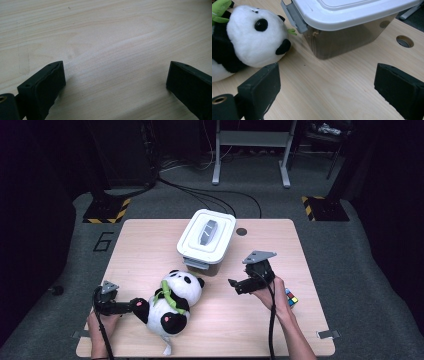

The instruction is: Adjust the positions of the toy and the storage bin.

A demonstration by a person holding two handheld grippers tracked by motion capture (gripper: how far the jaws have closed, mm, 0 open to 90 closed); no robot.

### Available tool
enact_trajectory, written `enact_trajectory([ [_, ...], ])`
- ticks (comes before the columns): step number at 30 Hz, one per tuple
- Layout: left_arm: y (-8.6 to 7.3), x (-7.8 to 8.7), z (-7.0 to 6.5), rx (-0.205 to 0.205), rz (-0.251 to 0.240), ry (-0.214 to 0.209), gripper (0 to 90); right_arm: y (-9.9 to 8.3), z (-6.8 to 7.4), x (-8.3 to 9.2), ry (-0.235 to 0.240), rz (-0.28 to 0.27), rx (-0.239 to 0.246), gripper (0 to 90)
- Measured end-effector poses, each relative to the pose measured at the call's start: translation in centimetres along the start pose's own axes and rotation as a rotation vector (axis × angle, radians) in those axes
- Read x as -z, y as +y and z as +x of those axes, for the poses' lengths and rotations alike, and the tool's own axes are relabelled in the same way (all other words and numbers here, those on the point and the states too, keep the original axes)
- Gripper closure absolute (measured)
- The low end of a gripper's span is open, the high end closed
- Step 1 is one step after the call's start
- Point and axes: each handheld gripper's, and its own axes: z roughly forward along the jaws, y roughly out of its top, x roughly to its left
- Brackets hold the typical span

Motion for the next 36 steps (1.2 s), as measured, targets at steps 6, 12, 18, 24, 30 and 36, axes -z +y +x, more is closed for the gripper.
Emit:
enact_trajectory([
  [6, 0.0, 0.1, 0.0, -0.003, 0.006, -0.003, 2.9, 2.2, 0.3, -2.0, 0.015, 0.008, 0.025, 7.8],
  [12, 0.0, 0.1, 0.0, -0.005, 0.008, -0.002, 3.5, 3.7, 0.9, -3.2, 0.016, 0.012, 0.041, 12.8],
  [18, 0.0, 0.1, 0.0, -0.005, 0.001, -0.001, 4.1, 5.4, 1.4, -4.8, 0.014, -0.007, 0.087, 22.5],
  [24, 0.0, 0.1, 0.0, -0.007, 0.006, -0.003, 4.4, 6.5, 2.1, -6.2, 0.002, 0.020, 0.113, 34.6],
  [30, 0.0, 0.1, 0.0, -0.005, -0.003, 0.000, 4.5, 7.0, 2.6, -7.6, -0.012, 0.054, 0.134, 44.2],
  [36, 0.0, 0.1, 0.0, -0.005, -0.001, -0.002, 4.7, 7.0, 2.9, -8.3, -0.033, 0.067, 0.157, 51.5],
])
